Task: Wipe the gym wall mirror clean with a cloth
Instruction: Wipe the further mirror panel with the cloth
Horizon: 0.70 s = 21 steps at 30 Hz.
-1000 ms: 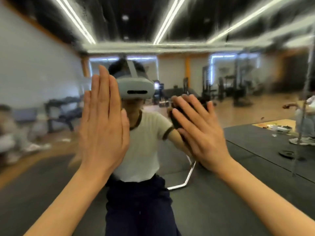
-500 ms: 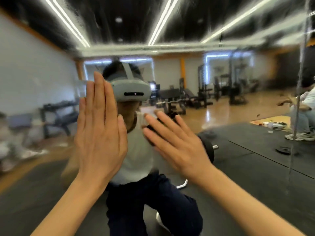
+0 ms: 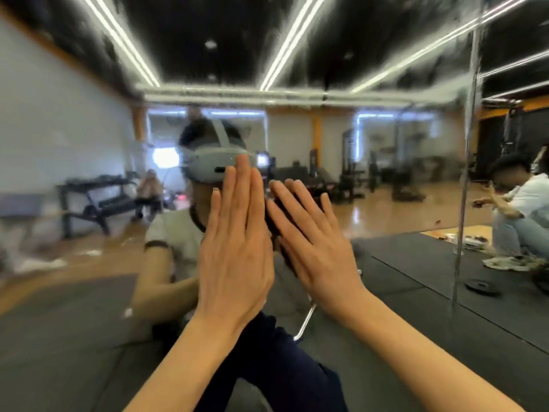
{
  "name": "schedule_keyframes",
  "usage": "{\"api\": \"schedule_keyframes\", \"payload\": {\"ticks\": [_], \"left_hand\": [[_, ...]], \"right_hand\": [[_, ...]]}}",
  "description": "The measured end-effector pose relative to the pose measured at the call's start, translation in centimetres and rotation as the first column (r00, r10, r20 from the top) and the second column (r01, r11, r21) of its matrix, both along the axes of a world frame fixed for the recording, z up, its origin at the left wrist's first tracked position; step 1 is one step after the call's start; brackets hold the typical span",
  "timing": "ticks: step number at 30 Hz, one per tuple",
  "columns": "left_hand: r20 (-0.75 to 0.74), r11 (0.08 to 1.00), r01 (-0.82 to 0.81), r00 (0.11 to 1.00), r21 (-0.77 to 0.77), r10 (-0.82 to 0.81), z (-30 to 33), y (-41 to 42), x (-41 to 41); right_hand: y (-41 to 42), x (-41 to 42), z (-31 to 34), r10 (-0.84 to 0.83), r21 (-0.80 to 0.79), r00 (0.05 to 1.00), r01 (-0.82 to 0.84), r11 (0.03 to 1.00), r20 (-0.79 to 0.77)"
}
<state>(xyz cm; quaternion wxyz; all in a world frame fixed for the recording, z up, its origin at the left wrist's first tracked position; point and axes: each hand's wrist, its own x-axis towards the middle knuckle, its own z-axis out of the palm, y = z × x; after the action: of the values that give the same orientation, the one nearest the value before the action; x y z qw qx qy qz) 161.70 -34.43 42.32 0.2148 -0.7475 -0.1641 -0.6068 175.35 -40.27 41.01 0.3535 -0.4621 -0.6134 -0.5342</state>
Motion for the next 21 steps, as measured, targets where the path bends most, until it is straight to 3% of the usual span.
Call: {"api": "schedule_keyframes", "payload": {"ticks": [2,5,8,10,13,15,16,18,21], "left_hand": [[0.021,1.0,-0.028,0.999,-0.002,0.028,-0.2,0.2,0.7],[0.031,0.997,-0.08,0.996,0.008,0.08,-0.3,0.4,1.2],[0.022,0.993,-0.12,0.993,-0.007,0.12,-0.3,0.4,1.4],[0.028,0.988,-0.154,0.988,-0.008,0.154,-0.4,0.4,1.5],[0.039,0.983,-0.183,0.982,0.01,0.183,-0.4,0.6,1.7],[0.032,0.98,-0.198,0.98,0.019,0.198,-0.4,0.8,1.6],[0.028,0.979,-0.205,0.979,0.023,0.204,-0.4,0.8,1.6],[0.024,0.977,-0.21,0.978,0.03,0.209,-0.5,0.7,1.5],[0.023,0.978,-0.208,0.978,0.027,0.208,-0.5,0.7,1.5]], "right_hand": [[-2.2,4.8,0.7,-0.056,-0.009,0.996,0.057,0.998,0.07],[-5.6,11.3,0.9,-0.023,0.133,0.962,0.061,0.989,-0.272],[-5.1,10.9,1.7,0.155,0.351,0.799,0.074,0.934,-0.582],[-2.8,6.9,2.3,0.197,0.367,0.816,0.019,0.93,-0.543],[0.4,1.5,2.7,0.145,0.234,0.976,-0.105,0.967,-0.16],[0.4,1.8,4.0,0.09,0.158,0.991,-0.105,0.982,0.099],[-0.2,3.0,4.7,0.07,0.145,0.986,-0.092,0.985,0.15],[-1.8,6.7,5.3,0.04,0.171,0.996,-0.052,0.984,0.073],[-4.5,11.6,5.5,0.069,0.284,0.959,0.012,0.959,-0.273]]}}
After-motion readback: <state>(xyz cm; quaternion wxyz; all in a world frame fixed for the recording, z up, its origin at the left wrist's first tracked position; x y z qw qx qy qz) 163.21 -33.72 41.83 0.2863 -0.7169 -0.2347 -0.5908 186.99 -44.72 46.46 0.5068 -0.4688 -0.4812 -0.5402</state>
